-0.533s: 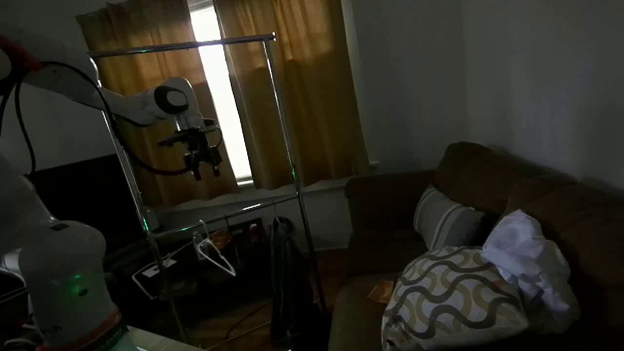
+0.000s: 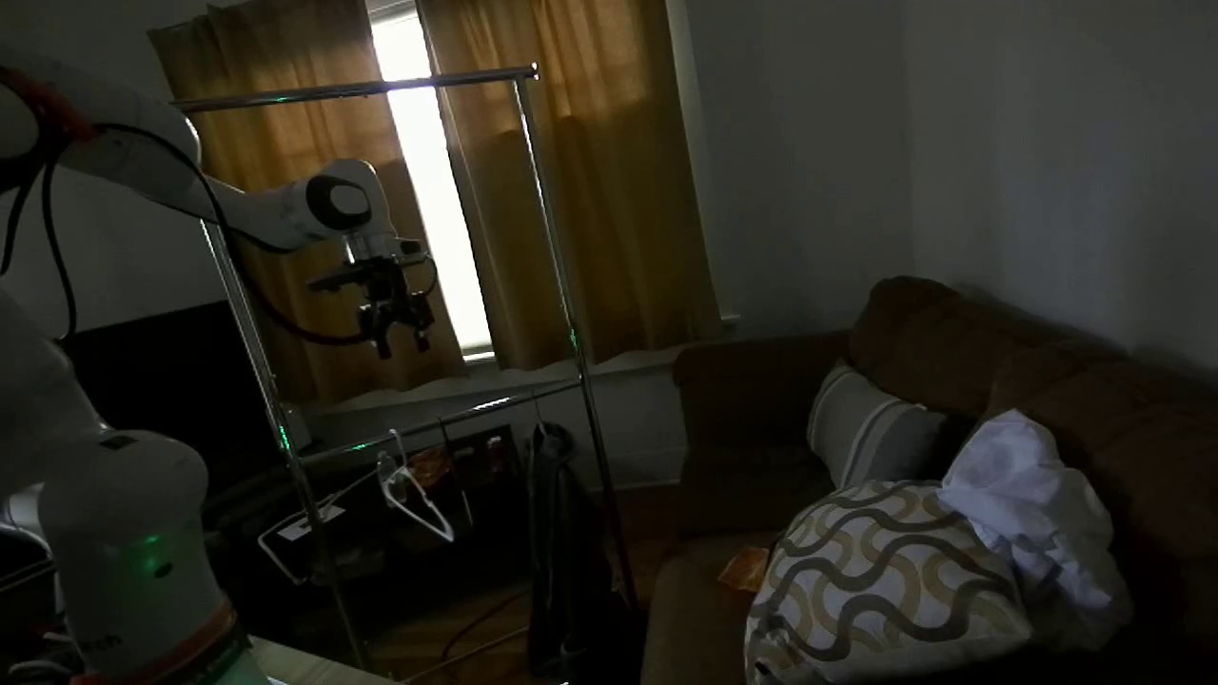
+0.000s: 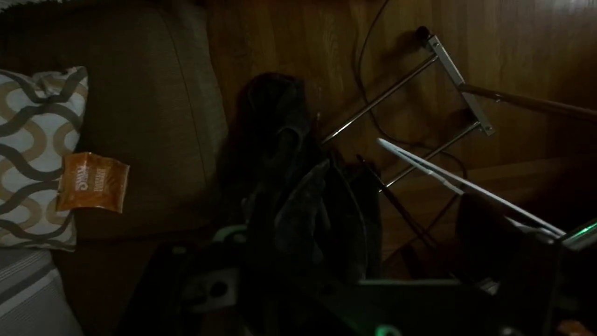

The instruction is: Place the white clothes hanger between the black ones

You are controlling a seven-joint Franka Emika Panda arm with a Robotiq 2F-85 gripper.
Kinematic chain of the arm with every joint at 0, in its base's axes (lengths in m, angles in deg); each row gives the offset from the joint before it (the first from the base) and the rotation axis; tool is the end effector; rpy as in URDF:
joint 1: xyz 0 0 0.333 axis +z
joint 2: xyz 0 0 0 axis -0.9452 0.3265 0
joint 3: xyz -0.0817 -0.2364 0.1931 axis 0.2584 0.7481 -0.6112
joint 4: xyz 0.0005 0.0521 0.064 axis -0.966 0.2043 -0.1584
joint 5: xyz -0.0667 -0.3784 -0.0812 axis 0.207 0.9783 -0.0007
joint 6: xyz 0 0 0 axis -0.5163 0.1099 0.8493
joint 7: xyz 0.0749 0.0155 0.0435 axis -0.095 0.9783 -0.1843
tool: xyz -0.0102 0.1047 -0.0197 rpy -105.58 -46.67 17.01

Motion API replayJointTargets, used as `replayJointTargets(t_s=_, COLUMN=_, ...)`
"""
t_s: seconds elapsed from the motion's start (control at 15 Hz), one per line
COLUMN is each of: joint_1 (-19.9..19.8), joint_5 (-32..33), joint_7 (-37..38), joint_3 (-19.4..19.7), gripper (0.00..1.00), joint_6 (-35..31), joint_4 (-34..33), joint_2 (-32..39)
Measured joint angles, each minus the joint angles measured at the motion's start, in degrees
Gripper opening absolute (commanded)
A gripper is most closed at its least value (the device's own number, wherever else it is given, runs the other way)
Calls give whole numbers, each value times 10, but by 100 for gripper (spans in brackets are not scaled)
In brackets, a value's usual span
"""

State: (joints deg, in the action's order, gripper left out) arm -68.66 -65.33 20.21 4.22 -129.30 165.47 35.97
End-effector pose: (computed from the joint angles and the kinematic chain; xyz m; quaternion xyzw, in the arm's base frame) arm 0.4563 0.0781 0.4884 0.9973 0.0632 -0.0148 0.0354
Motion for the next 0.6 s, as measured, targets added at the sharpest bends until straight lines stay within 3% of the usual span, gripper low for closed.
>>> replayJointTargets(t_s=0.33, joint_1=40, joint_5=-67, joint_7=-67, joint_3=-2, gripper=100, joint_6=-59, joint_4=8, joint_2=93)
replayJointTargets(t_s=0.6, joint_1=62, joint_5=-70, joint_7=-113, joint_3=-16, gripper=100, joint_6=-147, joint_4=11, joint_2=177)
